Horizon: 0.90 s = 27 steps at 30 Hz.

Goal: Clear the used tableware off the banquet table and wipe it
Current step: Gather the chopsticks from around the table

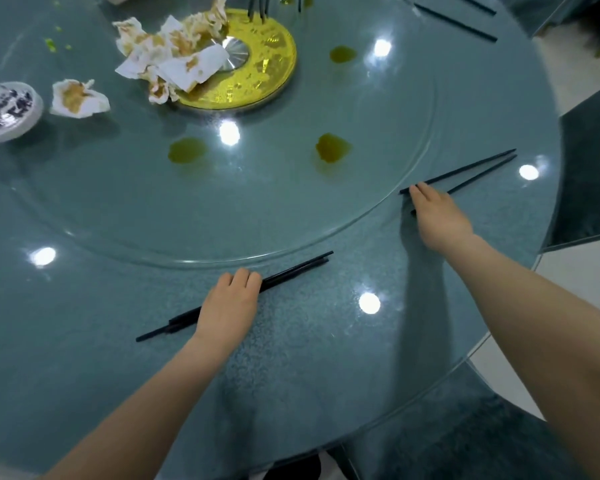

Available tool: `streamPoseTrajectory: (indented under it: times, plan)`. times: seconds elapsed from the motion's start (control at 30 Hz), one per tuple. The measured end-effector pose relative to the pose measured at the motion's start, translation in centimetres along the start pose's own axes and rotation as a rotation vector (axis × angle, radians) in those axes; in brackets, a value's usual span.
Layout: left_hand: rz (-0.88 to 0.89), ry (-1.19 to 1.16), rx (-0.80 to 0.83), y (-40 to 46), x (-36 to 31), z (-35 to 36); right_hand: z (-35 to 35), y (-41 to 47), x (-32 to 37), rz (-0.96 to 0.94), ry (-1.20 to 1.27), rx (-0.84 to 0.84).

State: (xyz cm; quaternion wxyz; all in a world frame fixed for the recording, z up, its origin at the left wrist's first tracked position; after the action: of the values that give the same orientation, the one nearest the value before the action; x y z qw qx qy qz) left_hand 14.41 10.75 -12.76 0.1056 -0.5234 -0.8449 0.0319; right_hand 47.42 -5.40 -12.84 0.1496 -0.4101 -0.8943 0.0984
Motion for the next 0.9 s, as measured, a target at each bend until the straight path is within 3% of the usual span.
streamPoseTrajectory:
  times: [0.27,0.63,0.9]
  plan:
    - [-0.078,-0.007,0.103,0.8,0.2,0.6,-0.7,-0.2,-0.4,-0.177,0.046,-0.109]
    - [-0.102,-0.076,0.163,0.7,-0.9,0.5,2.3,-7.2,0.4,-0.350,-0.072,-0.021]
    - [-0.037,-0.054,0.185,0.4,-1.0,0.7,0.3,-15.1,1.1,-0.374,0.141,-0.089]
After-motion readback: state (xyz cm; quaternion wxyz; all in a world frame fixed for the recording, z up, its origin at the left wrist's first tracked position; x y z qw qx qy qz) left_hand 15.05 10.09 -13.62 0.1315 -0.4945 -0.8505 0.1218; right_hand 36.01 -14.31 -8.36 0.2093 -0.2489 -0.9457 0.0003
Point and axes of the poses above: each hand's wrist, its own y-axis towards the middle knuckle, its own z-axis out of the palm, x = y × z, the point moved 3 cm from there along y, towards the middle knuckle, and after that the axes turned 9 degrees about y, right-handed, at the moved point
